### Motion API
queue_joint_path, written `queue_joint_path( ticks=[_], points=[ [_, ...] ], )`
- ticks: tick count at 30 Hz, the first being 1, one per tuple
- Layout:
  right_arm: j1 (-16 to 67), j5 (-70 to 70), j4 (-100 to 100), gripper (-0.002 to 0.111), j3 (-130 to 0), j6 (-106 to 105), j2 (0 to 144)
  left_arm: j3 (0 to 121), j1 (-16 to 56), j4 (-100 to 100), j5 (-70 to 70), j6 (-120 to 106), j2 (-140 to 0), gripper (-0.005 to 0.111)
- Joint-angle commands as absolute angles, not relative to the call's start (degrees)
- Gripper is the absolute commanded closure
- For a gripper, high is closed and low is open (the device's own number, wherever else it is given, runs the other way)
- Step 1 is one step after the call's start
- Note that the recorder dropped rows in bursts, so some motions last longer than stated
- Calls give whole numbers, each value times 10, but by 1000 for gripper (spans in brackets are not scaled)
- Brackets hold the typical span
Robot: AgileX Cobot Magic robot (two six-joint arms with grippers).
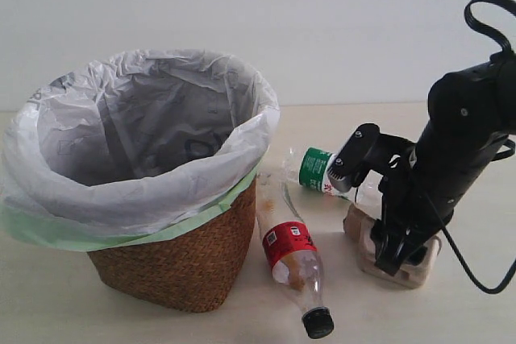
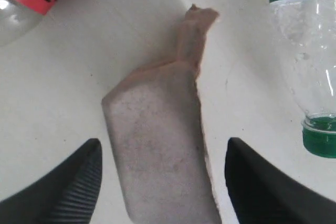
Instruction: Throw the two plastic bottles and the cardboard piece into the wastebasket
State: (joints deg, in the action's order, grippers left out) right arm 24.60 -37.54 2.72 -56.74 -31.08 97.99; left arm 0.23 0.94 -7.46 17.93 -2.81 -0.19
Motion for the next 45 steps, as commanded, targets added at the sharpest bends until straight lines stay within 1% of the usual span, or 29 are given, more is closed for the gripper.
queue_joint_path(
  ticks=[1, 9, 13, 27, 28, 30, 32, 34, 35, 40, 45],
  points=[
    [247, -361, 29, 48, -567, -329, 979, 0, 9, -73, 177, -25, 0, 103],
    [247, -355, 29, 48, -567, -339, 988, 0, 9, -73, 177, -25, 0, 103],
    [247, -357, 29, 42, -567, -336, 1010, 0, 9, -73, 177, -25, 0, 103],
    [247, -338, 29, 44, -567, -331, 1056, 0, 9, -73, 177, -25, 0, 103],
    [247, -338, 29, 47, -567, -331, 1060, 0, 9, -73, 177, -25, 0, 103],
    [247, -338, 29, 59, -567, -328, 1064, 0, 9, -73, 177, -25, 0, 103],
    [247, -345, 29, 79, -567, -315, 1064, 0, 9, -73, 177, -25, 0, 103],
    [247, -356, 29, 102, -567, -314, 1060, 0, 9, -73, 177, -25, 0, 103],
    [247, -360, 25, 108, -567, -311, 1057, 0, 9, -73, 177, -25, 0, 103],
    [247, -400, 18, 108, -585, -266, 1027, 0, 9, -73, 177, -25, 0, 103],
    [247, -517, 18, 108, -645, -199, 970, 0, 9, -73, 177, -25, 0, 103]
  ],
)
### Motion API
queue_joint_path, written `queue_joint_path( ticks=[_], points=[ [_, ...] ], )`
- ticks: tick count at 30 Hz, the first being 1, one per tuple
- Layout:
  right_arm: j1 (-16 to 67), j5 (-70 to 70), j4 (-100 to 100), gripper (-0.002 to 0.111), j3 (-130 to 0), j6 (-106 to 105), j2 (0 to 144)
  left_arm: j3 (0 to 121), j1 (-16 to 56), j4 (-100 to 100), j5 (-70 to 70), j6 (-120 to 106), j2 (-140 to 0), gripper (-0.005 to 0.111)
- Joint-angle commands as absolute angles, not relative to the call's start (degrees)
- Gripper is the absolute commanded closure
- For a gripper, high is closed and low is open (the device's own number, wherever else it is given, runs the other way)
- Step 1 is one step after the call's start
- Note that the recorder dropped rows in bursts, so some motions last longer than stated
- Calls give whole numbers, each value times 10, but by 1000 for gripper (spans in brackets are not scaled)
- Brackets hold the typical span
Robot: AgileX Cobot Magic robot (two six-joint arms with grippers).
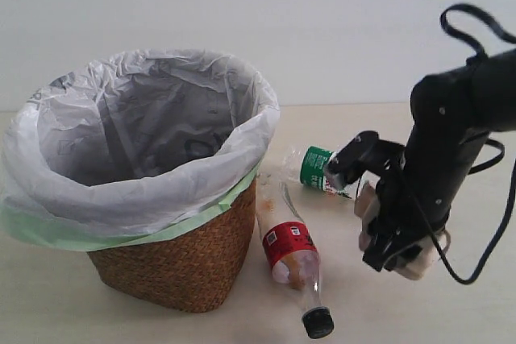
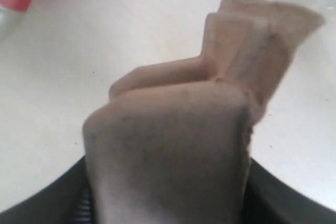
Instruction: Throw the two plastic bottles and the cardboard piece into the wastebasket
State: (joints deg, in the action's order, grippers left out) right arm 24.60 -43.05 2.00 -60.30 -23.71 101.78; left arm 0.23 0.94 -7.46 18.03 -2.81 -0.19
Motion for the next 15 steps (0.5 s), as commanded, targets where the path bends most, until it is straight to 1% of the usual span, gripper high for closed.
queue_joint_path(
  ticks=[1, 5, 10, 15],
  points=[
    [247, -538, 18, 108, -654, -196, 959, 0, 9, -73, 177, -25, 0, 103],
    [246, -561, -7, 108, -656, -187, 897, 0, 9, -73, 177, -25, 0, 103],
    [246, -512, -10, 108, -615, -70, 811, 0, 9, -73, 177, -25, 0, 103],
    [246, -500, -59, 108, -565, -54, 771, 0, 9, -73, 177, -25, 0, 103]
  ],
)
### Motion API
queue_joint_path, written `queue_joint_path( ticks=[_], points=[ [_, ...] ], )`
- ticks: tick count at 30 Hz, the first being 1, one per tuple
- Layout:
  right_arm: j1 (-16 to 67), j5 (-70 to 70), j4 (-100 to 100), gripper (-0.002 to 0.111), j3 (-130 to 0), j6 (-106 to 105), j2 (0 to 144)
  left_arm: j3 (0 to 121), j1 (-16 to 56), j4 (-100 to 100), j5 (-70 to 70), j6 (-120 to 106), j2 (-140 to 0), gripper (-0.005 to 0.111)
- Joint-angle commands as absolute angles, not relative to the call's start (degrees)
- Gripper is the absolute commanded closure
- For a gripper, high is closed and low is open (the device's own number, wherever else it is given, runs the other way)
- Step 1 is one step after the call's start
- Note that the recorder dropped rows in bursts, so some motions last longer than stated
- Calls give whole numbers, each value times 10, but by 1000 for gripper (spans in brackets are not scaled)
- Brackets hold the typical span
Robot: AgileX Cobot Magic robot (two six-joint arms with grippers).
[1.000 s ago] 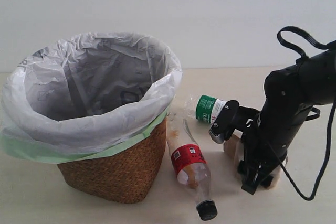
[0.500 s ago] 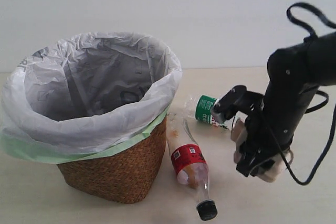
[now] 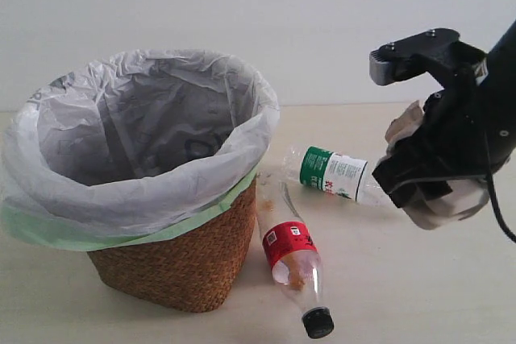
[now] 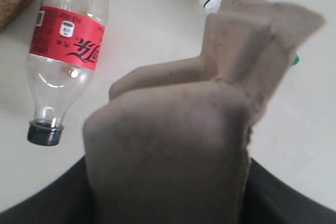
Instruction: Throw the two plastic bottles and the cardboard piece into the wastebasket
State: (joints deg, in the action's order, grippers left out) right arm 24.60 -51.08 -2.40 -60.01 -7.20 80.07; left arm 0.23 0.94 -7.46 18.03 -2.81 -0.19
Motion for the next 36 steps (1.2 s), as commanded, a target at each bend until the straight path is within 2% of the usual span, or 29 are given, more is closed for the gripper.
queue_joint_path(
  ticks=[1, 10, 18, 20, 32, 36],
  points=[
    [246, -500, -60, 108, -557, -50, 767, 0, 9, -73, 177, -25, 0, 103],
    [239, -485, 43, 108, -533, 10, 704, 0, 9, -73, 177, -25, 0, 103],
    [40, -465, 19, 108, -479, -35, 671, 0, 9, -73, 177, -25, 0, 103],
    [18, -458, -5, 108, -469, -44, 664, 0, 9, -73, 177, -25, 0, 103],
    [20, -372, -14, 108, -408, 11, 700, 0, 9, -73, 177, -25, 0, 103],
    [72, -373, -54, 108, -456, 9, 732, 0, 9, -73, 177, -25, 0, 103]
  ],
)
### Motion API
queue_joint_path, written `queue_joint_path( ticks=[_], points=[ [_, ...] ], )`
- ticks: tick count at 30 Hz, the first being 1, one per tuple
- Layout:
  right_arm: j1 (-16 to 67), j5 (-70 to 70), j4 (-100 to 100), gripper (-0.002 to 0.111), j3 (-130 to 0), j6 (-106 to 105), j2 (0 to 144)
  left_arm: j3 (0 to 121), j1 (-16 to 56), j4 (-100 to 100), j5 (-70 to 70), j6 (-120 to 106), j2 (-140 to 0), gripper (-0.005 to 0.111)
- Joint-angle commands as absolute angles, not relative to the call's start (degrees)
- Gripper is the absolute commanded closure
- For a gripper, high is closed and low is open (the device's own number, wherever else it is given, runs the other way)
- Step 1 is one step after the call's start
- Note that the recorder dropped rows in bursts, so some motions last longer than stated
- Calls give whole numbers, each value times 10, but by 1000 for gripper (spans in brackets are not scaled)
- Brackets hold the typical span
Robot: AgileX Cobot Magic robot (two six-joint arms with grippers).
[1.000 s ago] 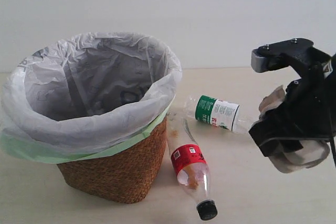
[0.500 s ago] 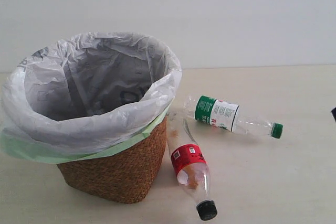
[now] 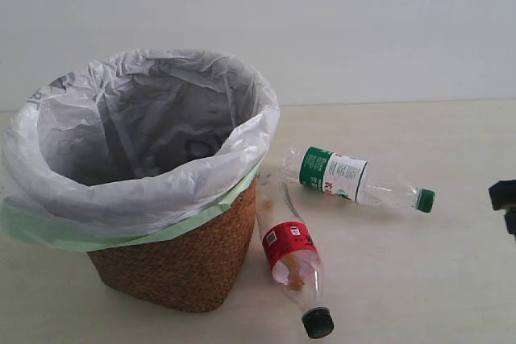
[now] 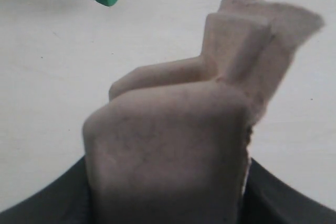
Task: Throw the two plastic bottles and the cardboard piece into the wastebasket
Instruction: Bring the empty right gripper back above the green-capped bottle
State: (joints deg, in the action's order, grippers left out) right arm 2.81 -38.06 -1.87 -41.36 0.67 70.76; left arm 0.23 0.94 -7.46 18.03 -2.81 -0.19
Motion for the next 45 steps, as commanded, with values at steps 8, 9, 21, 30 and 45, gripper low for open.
queue_joint_path(
  ticks=[8, 9, 21, 30, 45],
  points=[
    [305, -465, -270, 95, -853, -31, 822, 0, 9, -73, 177, -25, 0, 103],
    [314, -484, -281, 85, -897, -29, 837, 0, 9, -73, 177, -25, 0, 103],
    [332, -695, -33, 43, -1080, 131, 952, 0, 9, -73, 177, -25, 0, 103],
    [330, -700, 195, 49, -1018, 23, 988, 0, 9, -73, 177, -25, 0, 103],
    [218, -681, 147, 61, -991, -147, 1128, 0, 9, -73, 177, -25, 0, 103]
  ],
)
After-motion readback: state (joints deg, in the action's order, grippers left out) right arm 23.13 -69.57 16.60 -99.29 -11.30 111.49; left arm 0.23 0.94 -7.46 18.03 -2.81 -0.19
